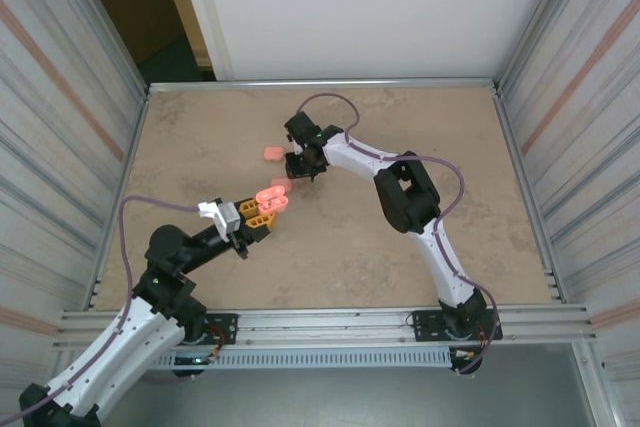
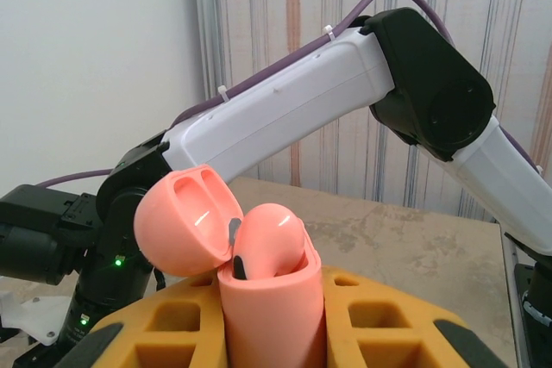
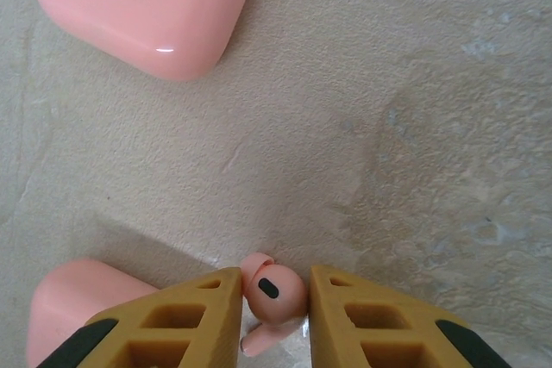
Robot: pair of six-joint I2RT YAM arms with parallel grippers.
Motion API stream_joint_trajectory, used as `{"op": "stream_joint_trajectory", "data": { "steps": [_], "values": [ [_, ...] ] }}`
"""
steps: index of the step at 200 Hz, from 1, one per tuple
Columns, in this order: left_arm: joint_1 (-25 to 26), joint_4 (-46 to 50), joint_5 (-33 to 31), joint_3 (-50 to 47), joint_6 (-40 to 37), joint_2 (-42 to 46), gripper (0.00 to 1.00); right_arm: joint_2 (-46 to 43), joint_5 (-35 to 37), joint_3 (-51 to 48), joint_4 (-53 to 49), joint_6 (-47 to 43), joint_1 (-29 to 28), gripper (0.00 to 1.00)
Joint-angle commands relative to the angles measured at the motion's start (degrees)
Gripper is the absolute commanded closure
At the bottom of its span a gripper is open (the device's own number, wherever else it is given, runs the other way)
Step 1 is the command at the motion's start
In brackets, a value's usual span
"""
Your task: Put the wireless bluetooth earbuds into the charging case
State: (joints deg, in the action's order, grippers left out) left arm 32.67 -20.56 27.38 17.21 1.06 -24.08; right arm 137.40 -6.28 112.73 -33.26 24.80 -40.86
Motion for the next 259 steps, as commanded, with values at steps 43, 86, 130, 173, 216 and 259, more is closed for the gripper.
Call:
{"op": "stream_joint_trajectory", "data": {
  "steps": [43,86,130,173,216,259],
  "values": [
    [0.3,0.1,-0.7,-0.2,-0.7,0.6,1.00,0.8,-0.9,0.8,-2.1,-1.1,0.0,0.81],
    [0.3,0.3,-0.9,-0.2,-0.9,0.6,1.00,-3.8,-0.2,-3.4,0.9,-1.8,0.5,0.81],
    [0.3,-0.4,-1.1,-0.5,-0.2,0.0,1.00,-13.1,-0.1,-13.7,6.9,-2.9,1.7,0.81],
    [0.3,-3.8,-0.7,-1.3,1.6,-2.3,1.00,-26.0,0.4,-26.7,12.2,-5.6,2.7,0.81],
    [0.3,-8.3,0.2,-1.6,3.4,-6.0,1.00,-40.3,1.2,-38.4,15.6,-8.0,3.3,0.82],
    [0.3,-12.3,1.5,-0.8,4.8,-10.5,1.00,-53.7,-1.1,-46.6,18.2,-9.5,3.5,0.82]
  ]
}}
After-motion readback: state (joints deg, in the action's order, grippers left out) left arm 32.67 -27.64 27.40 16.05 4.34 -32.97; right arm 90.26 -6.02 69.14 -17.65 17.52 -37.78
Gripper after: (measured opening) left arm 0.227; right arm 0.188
